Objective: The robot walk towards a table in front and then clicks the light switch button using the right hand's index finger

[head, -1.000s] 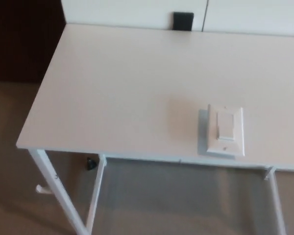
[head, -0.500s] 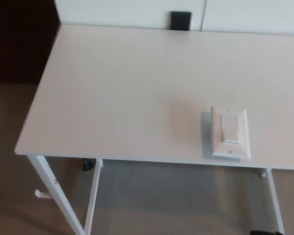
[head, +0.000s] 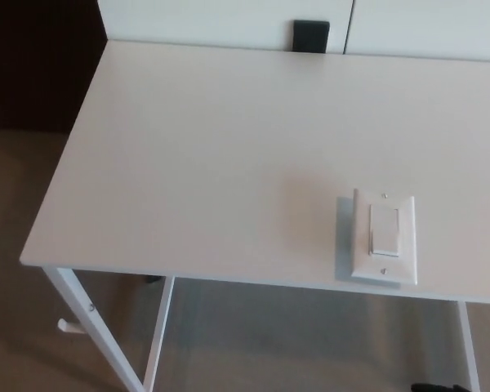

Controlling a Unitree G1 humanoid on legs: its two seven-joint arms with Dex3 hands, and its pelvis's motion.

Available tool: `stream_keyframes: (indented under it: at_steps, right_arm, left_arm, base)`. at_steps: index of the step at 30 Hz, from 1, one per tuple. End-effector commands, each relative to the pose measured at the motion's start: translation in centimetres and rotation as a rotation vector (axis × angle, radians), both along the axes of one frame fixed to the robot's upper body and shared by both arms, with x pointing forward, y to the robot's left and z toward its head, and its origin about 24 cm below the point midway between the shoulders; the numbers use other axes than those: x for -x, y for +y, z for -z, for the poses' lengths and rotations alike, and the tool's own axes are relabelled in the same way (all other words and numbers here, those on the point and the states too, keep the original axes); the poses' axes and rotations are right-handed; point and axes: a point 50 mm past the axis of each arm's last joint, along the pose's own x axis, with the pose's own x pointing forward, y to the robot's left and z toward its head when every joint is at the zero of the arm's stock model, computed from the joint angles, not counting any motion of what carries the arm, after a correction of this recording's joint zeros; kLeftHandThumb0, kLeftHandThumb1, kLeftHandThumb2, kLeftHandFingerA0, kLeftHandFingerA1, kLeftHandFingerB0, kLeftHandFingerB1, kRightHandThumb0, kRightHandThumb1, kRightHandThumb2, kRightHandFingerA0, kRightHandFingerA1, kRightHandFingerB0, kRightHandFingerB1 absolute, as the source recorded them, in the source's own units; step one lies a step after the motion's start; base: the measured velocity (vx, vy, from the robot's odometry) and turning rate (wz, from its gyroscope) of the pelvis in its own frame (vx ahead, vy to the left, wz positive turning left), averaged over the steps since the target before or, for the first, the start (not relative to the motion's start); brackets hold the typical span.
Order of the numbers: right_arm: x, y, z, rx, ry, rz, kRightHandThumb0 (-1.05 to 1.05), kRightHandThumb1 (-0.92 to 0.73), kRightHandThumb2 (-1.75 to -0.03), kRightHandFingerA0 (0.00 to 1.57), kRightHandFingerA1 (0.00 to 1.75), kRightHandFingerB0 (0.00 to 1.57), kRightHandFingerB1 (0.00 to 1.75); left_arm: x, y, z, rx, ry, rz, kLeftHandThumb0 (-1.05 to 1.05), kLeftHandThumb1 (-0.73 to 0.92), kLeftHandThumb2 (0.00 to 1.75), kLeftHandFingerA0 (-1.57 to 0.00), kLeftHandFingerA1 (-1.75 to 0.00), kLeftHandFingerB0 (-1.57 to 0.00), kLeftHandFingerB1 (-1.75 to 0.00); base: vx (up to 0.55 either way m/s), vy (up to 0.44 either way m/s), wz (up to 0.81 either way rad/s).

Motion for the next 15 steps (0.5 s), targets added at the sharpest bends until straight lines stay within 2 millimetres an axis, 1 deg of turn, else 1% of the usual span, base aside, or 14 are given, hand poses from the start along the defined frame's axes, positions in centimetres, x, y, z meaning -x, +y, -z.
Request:
stream_keyframes:
  at_steps: [1, 2, 4, 5, 7, 9, 10, 11, 12, 14, 15]
  right_arm:
    - [0.3, -0.4, 0.1, 0.005, 0.016, 0.002, -0.17, -0.56, -0.56, 0.51, 0.52, 0.37, 0.41]
    - [0.2, -0.3, 0.1, 0.008, 0.013, -0.002, -0.17, -0.57, -0.56, 0.51, 0.52, 0.37, 0.4]
    - [0.1, -0.3, 0.0, 0.021, 0.009, -0.017, -0.19, -0.56, -0.56, 0.52, 0.52, 0.37, 0.41]
    - [0.1, -0.2, -0.1, 0.037, 0.004, -0.03, -0.26, -0.49, -0.64, 0.5, 0.55, 0.35, 0.45]
    - [-0.6, 0.1, -0.4, 0.061, -0.024, -0.057, -0.28, -0.47, -0.64, 0.5, 0.57, 0.36, 0.47]
    - [-0.3, 0.4, -0.6, 0.071, -0.03, -0.075, -0.29, -0.47, -0.65, 0.5, 0.57, 0.37, 0.47]
    - [0.4, 1.0, -0.8, 0.065, -0.032, -0.097, -0.29, -0.47, -0.65, 0.51, 0.56, 0.37, 0.46]
    - [0.7, 1.3, -1.0, 0.062, -0.038, -0.116, -0.23, -0.56, -0.56, 0.55, 0.52, 0.39, 0.41]
    - [0.8, 1.7, -1.3, 0.05, -0.05, -0.135, -0.29, -0.46, -0.65, 0.53, 0.59, 0.35, 0.48]
    - [0.8, 2.4, -1.8, 0.014, -0.07, -0.148, -0.28, -0.46, -0.65, 0.53, 0.6, 0.35, 0.49]
    - [0.8, 2.6, -2.1, -0.004, -0.07, -0.153, -0.21, -0.56, -0.56, 0.53, 0.55, 0.36, 0.42]
  left_arm:
    - [0.1, 0.2, -0.3, -0.031, 0.009, 0.014, -0.13, 0.61, 0.58, -0.41, -0.38, -0.31, -0.34]
    - [-0.1, 0.2, -0.3, -0.02, -0.002, 0.017, -0.12, 0.63, 0.59, -0.38, -0.38, -0.28, -0.34]
    - [-0.2, 0.2, -0.4, -0.031, -0.007, 0.022, -0.12, 0.62, 0.58, -0.4, -0.38, -0.3, -0.34]
    - [-0.2, 0.3, -0.4, -0.021, -0.009, 0.019, -0.12, 0.62, 0.58, -0.39, -0.39, -0.29, -0.34]
    - [-0.7, 0.3, -0.5, -0.022, -0.015, 0.016, -0.13, 0.61, 0.58, -0.4, -0.37, -0.3, -0.34]
    - [-0.6, 0.4, -0.5, -0.033, -0.002, 0.013, -0.13, 0.61, 0.58, -0.4, -0.37, -0.3, -0.33]
    - [-0.1, 0.4, -0.5, -0.029, -0.002, 0.011, -0.09, 0.62, 0.58, -0.4, -0.38, -0.3, -0.34]
    - [0.1, 0.5, -0.5, -0.024, -0.005, 0.007, -0.08, 0.62, 0.58, -0.39, -0.39, -0.3, -0.34]
    - [0.1, 0.6, -0.4, -0.033, -0.006, 0.015, -0.13, 0.62, 0.58, -0.41, -0.4, -0.3, -0.34]
    - [0.0, 0.8, -0.5, -0.052, -0.008, 0.032, -0.14, 0.6, 0.57, -0.41, -0.39, -0.31, -0.34]
    - [-0.1, 0.8, -0.6, -0.051, -0.012, 0.031, -0.14, 0.6, 0.57, -0.41, -0.39, -0.31, -0.34]
  base:
    - [0.0, 0.0, 0.0]
    - [0.0, 0.0, 0.0]
    - [0.0, 0.0, 0.0]
    - [0.0, 0.0, 0.0]
    - [0.0, 0.0, 0.0]
    - [0.0, 0.0, 0.0]
    - [0.0, 0.0, 0.0]
    - [0.0, 0.0, 0.0]
    - [0.0, 0.0, 0.0]
    - [0.0, 0.0, 0.0]
    - [0.0, 0.0, 0.0]
